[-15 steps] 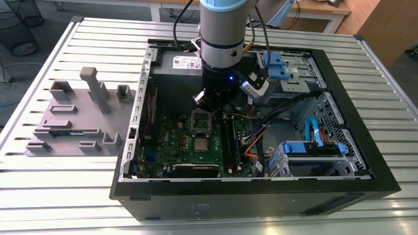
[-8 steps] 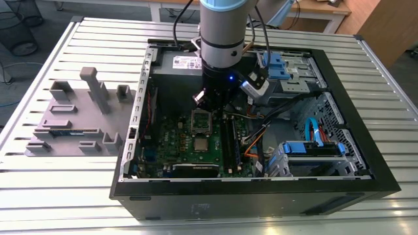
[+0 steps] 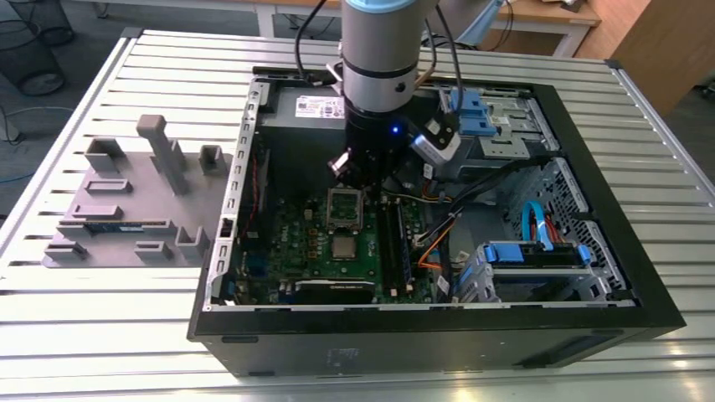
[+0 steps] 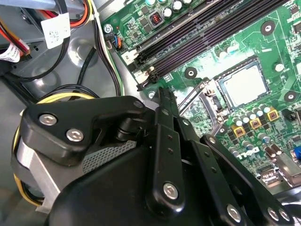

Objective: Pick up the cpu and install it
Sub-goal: 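Close the cpu cover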

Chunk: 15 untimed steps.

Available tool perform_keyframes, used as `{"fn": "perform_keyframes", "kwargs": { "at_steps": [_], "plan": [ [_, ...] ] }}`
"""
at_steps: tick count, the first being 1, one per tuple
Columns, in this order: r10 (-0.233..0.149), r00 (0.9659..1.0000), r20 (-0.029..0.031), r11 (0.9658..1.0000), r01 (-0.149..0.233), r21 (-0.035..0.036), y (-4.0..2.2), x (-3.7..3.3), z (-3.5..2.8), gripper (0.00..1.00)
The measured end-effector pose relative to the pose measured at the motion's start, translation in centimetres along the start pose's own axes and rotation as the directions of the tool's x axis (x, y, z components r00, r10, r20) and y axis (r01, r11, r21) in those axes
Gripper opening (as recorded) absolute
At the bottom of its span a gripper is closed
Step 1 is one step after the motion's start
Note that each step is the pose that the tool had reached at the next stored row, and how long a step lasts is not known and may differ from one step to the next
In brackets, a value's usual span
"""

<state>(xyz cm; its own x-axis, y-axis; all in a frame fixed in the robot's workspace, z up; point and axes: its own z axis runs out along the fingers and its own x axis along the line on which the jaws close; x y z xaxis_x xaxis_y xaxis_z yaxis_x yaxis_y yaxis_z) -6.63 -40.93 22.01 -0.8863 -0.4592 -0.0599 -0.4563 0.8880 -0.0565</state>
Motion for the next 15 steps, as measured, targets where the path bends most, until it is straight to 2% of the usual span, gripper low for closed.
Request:
{"fn": "perform_keyframes", "kwargs": {
  "at_steps": [6,15],
  "plan": [
    [-0.002,1.0000,-0.0024,1.0000,0.002,0.0051,0.02,0.07,-0.35,0.11],
    [-0.004,1.0000,-0.0033,1.0000,0.004,0.0065,0.02,0.08,-0.42,0.11]
  ]
}}
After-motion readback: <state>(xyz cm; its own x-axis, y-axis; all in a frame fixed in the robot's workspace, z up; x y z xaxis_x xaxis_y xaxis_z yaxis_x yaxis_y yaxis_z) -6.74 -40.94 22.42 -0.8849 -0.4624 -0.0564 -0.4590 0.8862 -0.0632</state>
